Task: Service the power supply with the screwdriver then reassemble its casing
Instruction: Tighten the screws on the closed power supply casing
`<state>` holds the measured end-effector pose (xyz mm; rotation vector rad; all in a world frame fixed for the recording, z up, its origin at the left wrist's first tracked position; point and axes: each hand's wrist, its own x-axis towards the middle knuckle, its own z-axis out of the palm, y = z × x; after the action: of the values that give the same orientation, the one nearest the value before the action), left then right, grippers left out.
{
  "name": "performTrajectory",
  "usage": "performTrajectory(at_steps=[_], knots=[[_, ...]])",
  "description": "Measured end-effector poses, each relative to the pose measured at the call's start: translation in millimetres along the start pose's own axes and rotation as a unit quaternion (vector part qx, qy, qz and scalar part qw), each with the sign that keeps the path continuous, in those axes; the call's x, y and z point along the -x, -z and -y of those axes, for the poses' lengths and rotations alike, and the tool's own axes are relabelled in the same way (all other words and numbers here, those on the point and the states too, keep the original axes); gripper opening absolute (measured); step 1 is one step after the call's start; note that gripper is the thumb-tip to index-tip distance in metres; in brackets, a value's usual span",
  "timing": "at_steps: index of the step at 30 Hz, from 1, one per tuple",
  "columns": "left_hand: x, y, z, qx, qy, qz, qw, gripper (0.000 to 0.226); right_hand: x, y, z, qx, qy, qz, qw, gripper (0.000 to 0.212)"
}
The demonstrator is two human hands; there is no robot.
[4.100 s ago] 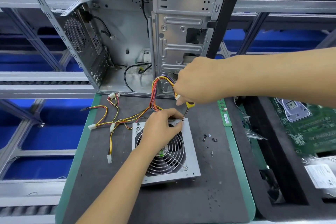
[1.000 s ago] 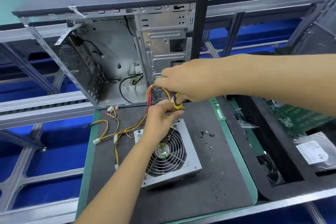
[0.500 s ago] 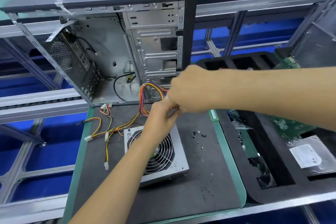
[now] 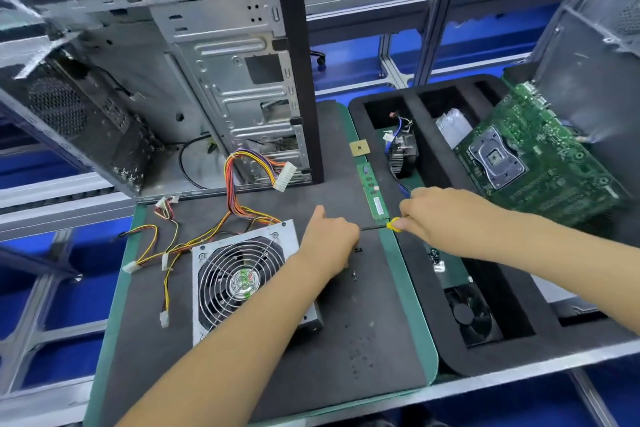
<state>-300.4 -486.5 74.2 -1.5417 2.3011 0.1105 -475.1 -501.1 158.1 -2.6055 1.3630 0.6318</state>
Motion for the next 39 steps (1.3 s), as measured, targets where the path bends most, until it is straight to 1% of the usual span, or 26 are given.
performTrajectory(at_steps=[2,4,7,9,10,11,12,13,14,15,16,17,19,22,25,30,35,39], knots=[[-1,-2,-1,0.004,0.003,0.006,1.0,0.015,2,-5,-1,-0.016,-0.002,-0.007,1.0,0.036],[-3,-5,-1,0.004,0.005,0.001,1.0,0.015,3,-8,-1,-0.029,-0.004,-0.017,0.999,0.037],[2,0,-1,0.008,-0.004,-0.017,1.0,0.011,7,-11,-3,-0.05,-0.001,-0.036,0.998,0.038],[17,9,5,0.07,0.007,-0.06,0.996,0.01,12,-12,-8,-0.07,0.002,-0.048,0.996,0.039],[28,12,11,0.142,0.017,-0.099,0.985,0.008,16,-12,-10,-0.083,0.004,-0.052,0.995,0.039],[44,15,18,0.236,0.03,-0.142,0.961,0.004,20,-11,-12,-0.098,0.007,-0.054,0.994,0.038],[61,17,25,0.33,0.044,-0.175,0.927,0.004,24,-12,-12,-0.115,0.012,-0.058,0.992,0.038],[79,18,31,0.407,0.055,-0.199,0.89,0.01,29,-12,-12,-0.134,0.017,-0.062,0.989,0.039],[96,17,33,0.461,0.062,-0.217,0.858,0.015,33,-13,-10,-0.151,0.024,-0.066,0.986,0.042],[111,14,34,0.495,0.07,-0.23,0.835,0.019,38,-12,-6,-0.166,0.036,-0.069,0.983,0.047],[124,8,34,0.514,0.08,-0.241,0.819,0.023,42,-12,-1,-0.179,0.05,-0.07,0.98,0.053],[134,1,32,0.525,0.089,-0.251,0.809,0.026,47,-12,5,-0.191,0.065,-0.072,0.977,0.058],[147,-15,28,0.533,0.102,-0.27,0.795,0.024,55,-12,17,-0.201,0.101,-0.076,0.972,0.058],[156,-37,24,0.51,0.129,-0.297,0.797,0.017,62,-8,34,-0.178,0.129,-0.074,0.973,0.053],[158,-47,18,0.502,0.142,-0.324,0.79,0.019,63,1,46,-0.159,0.143,-0.08,0.974,0.057],[159,-54,15,0.505,0.116,-0.367,0.773,0.022,60,14,60,-0.106,0.148,-0.086,0.98,0.066],[160,-55,18,0.514,0.114,-0.385,0.758,0.022,60,18,65,-0.081,0.145,-0.079,0.983,0.066],[160,-56,19,0.51,0.111,-0.389,0.759,0.019,63,20,67,-0.076,0.148,-0.08,0.983,0.065]])
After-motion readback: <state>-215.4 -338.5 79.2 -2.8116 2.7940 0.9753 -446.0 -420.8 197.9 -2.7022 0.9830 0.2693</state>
